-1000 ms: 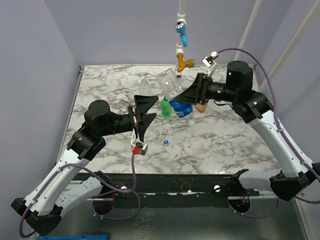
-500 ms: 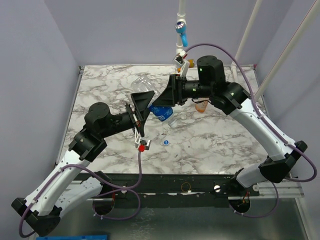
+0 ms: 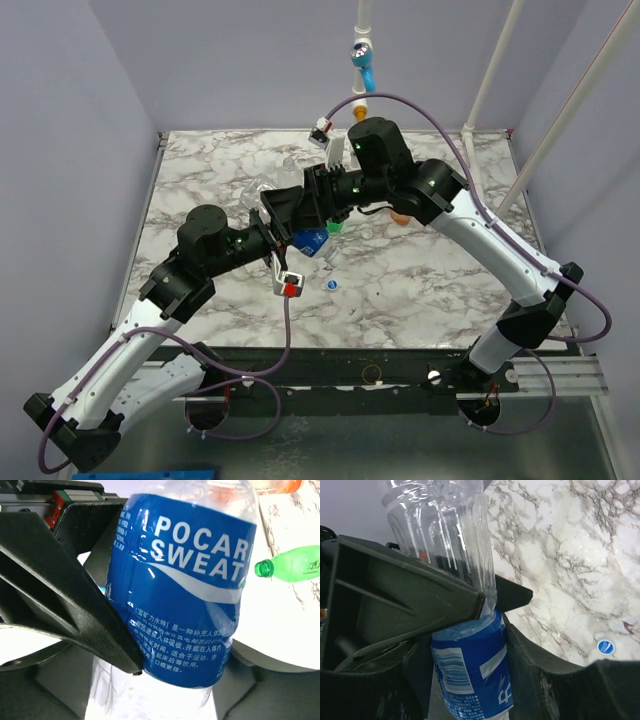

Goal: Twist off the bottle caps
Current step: Pick up the plastic bottle at the center of the board.

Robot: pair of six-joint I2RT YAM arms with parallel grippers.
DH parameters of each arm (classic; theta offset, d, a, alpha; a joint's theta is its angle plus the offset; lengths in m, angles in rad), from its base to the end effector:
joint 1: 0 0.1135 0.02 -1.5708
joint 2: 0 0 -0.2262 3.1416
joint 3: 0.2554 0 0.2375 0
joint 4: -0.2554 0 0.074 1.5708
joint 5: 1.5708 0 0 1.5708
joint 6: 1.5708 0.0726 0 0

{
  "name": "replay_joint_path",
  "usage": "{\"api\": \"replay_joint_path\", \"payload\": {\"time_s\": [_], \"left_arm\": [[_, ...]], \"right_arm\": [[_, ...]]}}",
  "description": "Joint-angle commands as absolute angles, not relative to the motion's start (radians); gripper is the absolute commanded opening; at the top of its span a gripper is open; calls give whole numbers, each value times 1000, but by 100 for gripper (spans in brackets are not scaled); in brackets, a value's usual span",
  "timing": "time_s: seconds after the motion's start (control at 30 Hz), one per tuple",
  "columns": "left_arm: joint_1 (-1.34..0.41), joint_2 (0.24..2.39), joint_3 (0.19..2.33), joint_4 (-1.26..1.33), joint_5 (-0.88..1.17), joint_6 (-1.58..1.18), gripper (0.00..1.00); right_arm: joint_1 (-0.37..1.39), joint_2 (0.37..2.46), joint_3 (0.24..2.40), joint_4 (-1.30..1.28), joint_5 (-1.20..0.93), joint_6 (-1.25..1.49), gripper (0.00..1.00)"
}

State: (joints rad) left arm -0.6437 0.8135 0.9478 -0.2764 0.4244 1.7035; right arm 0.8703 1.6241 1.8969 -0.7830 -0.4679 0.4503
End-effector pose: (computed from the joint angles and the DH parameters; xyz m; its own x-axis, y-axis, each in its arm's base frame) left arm 0.1605 -0.1578 0.3483 0.8803 0.4688 0.0732 -0.0032 -0.1483 0.9889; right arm 0.2059 0.2950 0.3913 -0.6908 -0.2167 -0.6898 -0.7057 0.4096 0.5781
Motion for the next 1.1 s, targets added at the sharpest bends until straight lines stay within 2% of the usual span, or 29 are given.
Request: {"api": "replay_joint_path", "payload": {"time_s": [0.0, 0.07, 0.13, 0.27, 0.33, 0.47, 0.63, 0.73, 0.87, 1.07], "left_arm": [[-658, 803, 1002, -365, 410, 1703, 63], [-659, 797, 1005, -370, 408, 1695, 47], [-659, 792, 1005, -370, 408, 1678, 39], [-660, 782, 1015, -370, 393, 1613, 38], [-660, 778, 1027, -369, 380, 1550, 37], [-660, 805, 1098, -338, 327, 1177, 38], [-660, 897, 1241, -313, 115, 574, 38], [-659, 904, 1242, -307, 92, 311, 39], [-653, 890, 1205, -261, 128, 133, 39], [-607, 883, 1173, -202, 186, 5, 38]], "right_arm": [[887, 1654, 1958, -883, -412, 385, 53], [887, 1660, 1978, -883, -404, 379, 58], [887, 1666, 2009, -889, -383, 374, 68], [887, 1656, 2084, -893, -284, 354, 92], [887, 1637, 2130, -877, -225, 333, 100], [887, 1554, 2134, -725, -124, 309, 100], [887, 1393, 1925, -375, -132, 294, 100], [887, 1395, 1913, -277, -167, 277, 100], [887, 1455, 1979, -274, -171, 263, 100], [887, 1473, 1947, -215, -139, 259, 100]]}}
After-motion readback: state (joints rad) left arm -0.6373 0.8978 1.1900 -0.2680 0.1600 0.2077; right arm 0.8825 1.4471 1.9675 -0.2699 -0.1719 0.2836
